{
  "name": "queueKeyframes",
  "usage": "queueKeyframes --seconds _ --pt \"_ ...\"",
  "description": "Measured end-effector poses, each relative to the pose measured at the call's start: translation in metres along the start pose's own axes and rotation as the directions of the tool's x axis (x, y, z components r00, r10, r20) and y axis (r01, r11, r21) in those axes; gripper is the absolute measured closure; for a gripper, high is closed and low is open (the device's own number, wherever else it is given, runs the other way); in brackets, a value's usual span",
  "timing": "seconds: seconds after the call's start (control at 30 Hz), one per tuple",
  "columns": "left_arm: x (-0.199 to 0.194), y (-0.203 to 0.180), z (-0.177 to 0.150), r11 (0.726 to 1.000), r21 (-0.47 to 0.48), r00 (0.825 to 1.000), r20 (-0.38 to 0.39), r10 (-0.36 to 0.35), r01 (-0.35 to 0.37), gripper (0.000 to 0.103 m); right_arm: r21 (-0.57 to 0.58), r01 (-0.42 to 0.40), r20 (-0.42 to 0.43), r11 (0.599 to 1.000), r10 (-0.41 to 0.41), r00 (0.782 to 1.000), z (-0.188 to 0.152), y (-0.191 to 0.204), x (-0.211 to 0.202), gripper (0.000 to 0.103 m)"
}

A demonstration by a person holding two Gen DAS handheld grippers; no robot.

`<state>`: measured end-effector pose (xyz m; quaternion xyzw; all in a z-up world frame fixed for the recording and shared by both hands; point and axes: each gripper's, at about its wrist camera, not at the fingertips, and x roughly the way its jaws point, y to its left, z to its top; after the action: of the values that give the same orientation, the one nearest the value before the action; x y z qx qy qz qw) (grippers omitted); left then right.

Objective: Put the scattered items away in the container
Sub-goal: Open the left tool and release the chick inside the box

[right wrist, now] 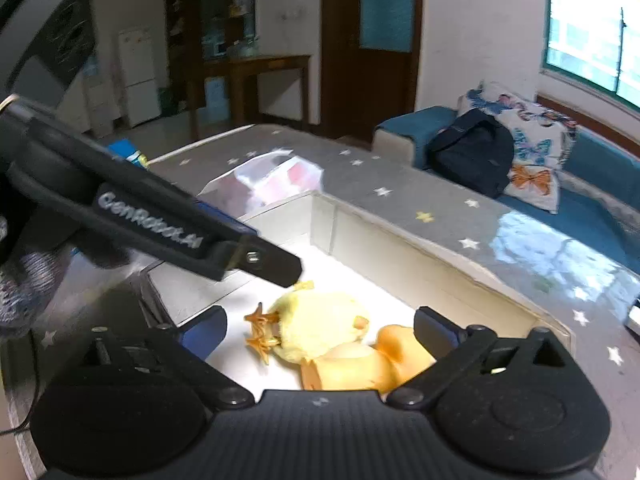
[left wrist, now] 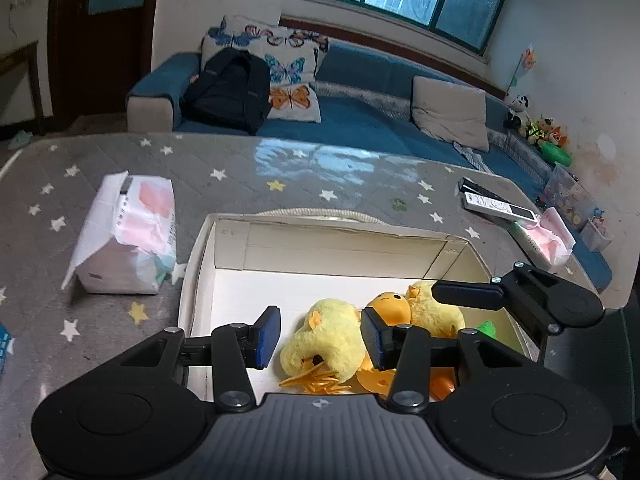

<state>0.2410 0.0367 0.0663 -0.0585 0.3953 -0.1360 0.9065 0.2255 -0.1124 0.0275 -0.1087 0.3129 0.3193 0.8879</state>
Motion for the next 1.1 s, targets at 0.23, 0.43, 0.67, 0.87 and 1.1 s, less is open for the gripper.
queueKeyframes --seconds 0.23,0.43,0.67,0.87,1.1 --pt "-0.025 -0.019 -0.013 0.999 0.041 0.998 0.061 0.015 -0.018 0.056 0.033 0.037 0.053 0.999 -0.038 0.998 -0.007 0.001 -0.028 0.000" --pt "-0.039 -0.028 -0.028 0.998 0.044 0.997 0.074 0.030 -0.034 0.056 0.020 0.074 0.085 0.997 -0.076 0.993 -0.015 0.010 -0.049 0.000" --pt "-0.052 -0.036 -0.044 0.998 0.041 0.993 0.105 0.047 -0.052 0.056 0.007 0.126 0.141 0.992 -0.125 0.982 -0.025 0.025 -0.071 0.000" --pt "-0.063 -0.050 -0.060 0.991 0.090 0.986 0.143 0.084 -0.097 0.056 0.039 0.137 0.179 0.990 -0.142 0.974 -0.036 0.038 -0.087 0.000" --pt "-0.068 -0.056 -0.077 0.985 0.112 0.979 0.173 0.111 -0.132 0.056 0.082 0.213 0.193 0.974 -0.225 0.955 -0.058 0.050 -0.099 0.000"
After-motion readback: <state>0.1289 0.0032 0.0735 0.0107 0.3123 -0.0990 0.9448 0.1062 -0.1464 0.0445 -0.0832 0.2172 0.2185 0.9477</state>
